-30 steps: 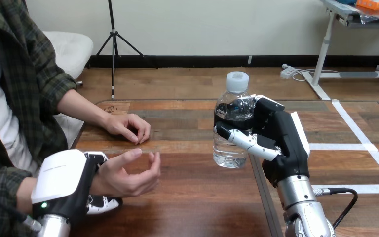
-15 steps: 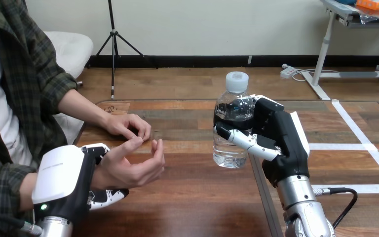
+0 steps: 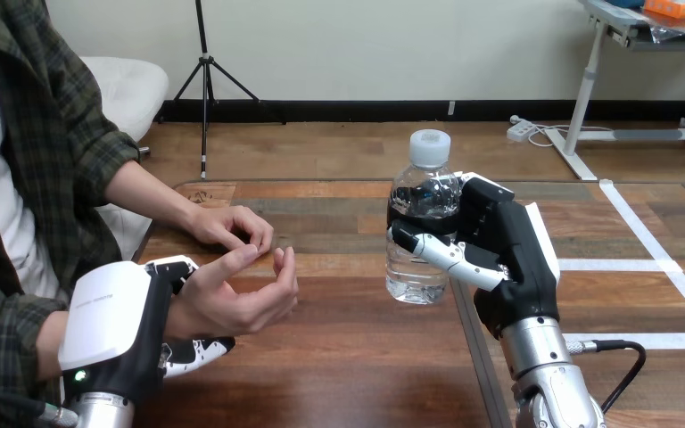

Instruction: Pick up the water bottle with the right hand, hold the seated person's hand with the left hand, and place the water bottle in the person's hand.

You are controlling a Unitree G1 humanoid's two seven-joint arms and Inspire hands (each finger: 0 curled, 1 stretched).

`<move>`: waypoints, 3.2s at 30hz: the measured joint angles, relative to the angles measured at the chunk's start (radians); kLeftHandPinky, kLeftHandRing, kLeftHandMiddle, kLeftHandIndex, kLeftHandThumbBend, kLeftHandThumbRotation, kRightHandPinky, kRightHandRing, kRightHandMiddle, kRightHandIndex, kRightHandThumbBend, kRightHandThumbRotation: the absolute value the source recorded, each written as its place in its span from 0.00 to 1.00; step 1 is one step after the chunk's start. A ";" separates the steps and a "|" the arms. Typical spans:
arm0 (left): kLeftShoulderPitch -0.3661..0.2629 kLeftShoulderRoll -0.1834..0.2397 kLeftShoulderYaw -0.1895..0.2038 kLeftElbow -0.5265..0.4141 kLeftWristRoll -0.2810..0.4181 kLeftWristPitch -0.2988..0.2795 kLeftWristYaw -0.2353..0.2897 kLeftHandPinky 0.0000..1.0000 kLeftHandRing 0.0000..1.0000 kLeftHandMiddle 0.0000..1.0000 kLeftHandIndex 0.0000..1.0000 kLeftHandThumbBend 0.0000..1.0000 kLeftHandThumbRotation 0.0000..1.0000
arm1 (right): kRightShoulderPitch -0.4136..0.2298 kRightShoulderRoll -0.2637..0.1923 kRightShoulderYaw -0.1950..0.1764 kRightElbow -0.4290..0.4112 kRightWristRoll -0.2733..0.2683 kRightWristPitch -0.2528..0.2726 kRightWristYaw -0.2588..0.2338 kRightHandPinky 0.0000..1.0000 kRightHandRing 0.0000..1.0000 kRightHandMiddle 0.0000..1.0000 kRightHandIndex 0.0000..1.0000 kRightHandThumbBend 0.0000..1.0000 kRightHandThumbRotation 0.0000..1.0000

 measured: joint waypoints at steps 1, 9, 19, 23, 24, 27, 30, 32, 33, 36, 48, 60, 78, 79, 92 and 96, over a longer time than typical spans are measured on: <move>0.000 -0.001 0.000 0.001 0.000 -0.001 0.003 0.33 0.38 0.42 0.45 0.76 0.00 | 0.000 0.000 0.000 0.000 0.000 0.000 0.000 0.32 0.38 0.44 0.45 0.30 0.00; 0.000 -0.004 -0.001 0.009 0.002 -0.007 0.023 0.33 0.38 0.42 0.44 0.77 0.00 | 0.000 0.000 0.000 0.000 -0.002 0.000 -0.001 0.32 0.38 0.45 0.45 0.30 0.00; 0.000 -0.006 -0.003 0.016 0.005 -0.011 0.043 0.32 0.37 0.41 0.44 0.77 0.00 | 0.000 0.000 0.000 0.000 -0.004 0.000 -0.001 0.31 0.38 0.45 0.45 0.31 0.00; 0.000 -0.007 -0.004 0.019 0.005 -0.016 0.048 0.32 0.37 0.41 0.44 0.77 0.00 | 0.000 0.000 0.000 0.000 -0.006 0.000 -0.003 0.31 0.38 0.45 0.45 0.32 0.00; 0.000 -0.007 -0.004 0.019 0.005 -0.017 0.049 0.32 0.37 0.41 0.44 0.77 0.00 | 0.000 0.000 0.000 0.000 -0.007 0.000 -0.003 0.31 0.38 0.45 0.45 0.32 0.00; 0.000 -0.008 -0.004 0.021 0.004 -0.024 0.051 0.32 0.37 0.41 0.43 0.77 0.00 | 0.000 0.000 0.000 0.000 -0.007 0.000 -0.003 0.31 0.38 0.45 0.45 0.32 0.00; 0.000 -0.010 -0.003 0.023 0.003 -0.034 0.054 0.31 0.37 0.41 0.43 0.77 0.00 | 0.000 0.000 0.000 0.000 -0.006 0.000 -0.002 0.31 0.38 0.45 0.45 0.32 0.00; 0.000 -0.011 -0.003 0.024 0.000 -0.041 0.056 0.31 0.36 0.41 0.43 0.77 0.00 | 0.000 0.000 0.000 0.000 -0.005 0.000 -0.001 0.31 0.38 0.45 0.45 0.32 0.00; 0.000 -0.012 -0.003 0.024 -0.002 -0.045 0.057 0.31 0.36 0.40 0.43 0.77 0.00 | 0.000 0.000 0.000 0.000 -0.005 0.000 -0.001 0.31 0.38 0.45 0.45 0.32 0.00; 0.000 -0.015 -0.001 0.026 -0.012 -0.063 0.060 0.30 0.36 0.40 0.42 0.76 0.00 | 0.000 0.000 0.000 0.000 -0.004 0.000 -0.001 0.31 0.38 0.45 0.45 0.32 0.00; 0.000 -0.039 0.015 0.026 -0.074 -0.150 0.057 0.29 0.34 0.39 0.42 0.73 0.00 | 0.000 0.000 0.000 0.000 -0.002 0.001 0.000 0.31 0.38 0.45 0.45 0.31 0.00; 0.001 -0.067 0.024 0.011 -0.106 -0.197 0.029 0.29 0.34 0.40 0.41 0.72 0.00 | 0.000 0.000 0.000 0.000 0.000 0.001 0.002 0.31 0.39 0.45 0.45 0.33 0.00; 0.019 -0.112 0.023 -0.020 -0.112 -0.234 0.000 0.28 0.34 0.39 0.40 0.73 0.00 | -0.002 0.000 0.001 0.000 -0.008 0.001 0.000 0.29 0.38 0.44 0.44 0.36 0.00; 0.021 -0.114 0.023 -0.022 -0.112 -0.234 -0.004 0.28 0.34 0.39 0.40 0.73 0.00 | -0.002 0.000 0.001 0.000 -0.008 0.001 0.000 0.29 0.38 0.44 0.44 0.36 0.00; 0.040 -0.134 0.020 -0.046 -0.112 -0.235 -0.042 0.27 0.34 0.39 0.40 0.73 0.00 | -0.023 0.000 0.004 0.002 -0.030 -0.006 -0.001 0.29 0.38 0.44 0.45 0.42 0.00; 0.043 -0.137 0.018 -0.049 -0.112 -0.236 -0.048 0.27 0.34 0.39 0.40 0.73 0.00 | -0.034 -0.001 0.005 0.007 -0.043 -0.016 -0.001 0.29 0.38 0.44 0.44 0.45 0.00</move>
